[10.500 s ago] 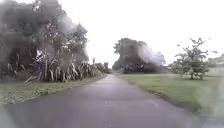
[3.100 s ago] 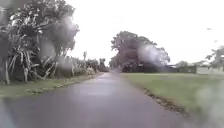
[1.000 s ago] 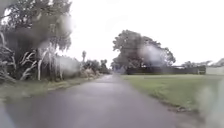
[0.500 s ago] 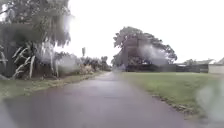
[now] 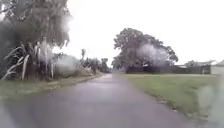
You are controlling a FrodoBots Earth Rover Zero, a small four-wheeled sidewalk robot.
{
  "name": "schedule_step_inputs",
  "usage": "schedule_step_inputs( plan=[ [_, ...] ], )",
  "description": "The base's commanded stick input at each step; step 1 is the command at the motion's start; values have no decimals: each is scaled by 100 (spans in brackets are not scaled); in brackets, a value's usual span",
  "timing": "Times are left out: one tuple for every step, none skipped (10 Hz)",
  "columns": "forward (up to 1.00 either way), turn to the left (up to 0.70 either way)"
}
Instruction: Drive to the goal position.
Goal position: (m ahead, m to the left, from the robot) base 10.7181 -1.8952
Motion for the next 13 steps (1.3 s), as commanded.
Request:
schedule_step_inputs(
  plan=[
    [85,0],
    [85,0],
    [85,0],
    [85,0],
    [85,0],
    [85,0],
    [85,0],
    [85,0],
    [85,0],
    [85,0],
    [85,0],
    [85,0],
    [85,0]
  ],
)
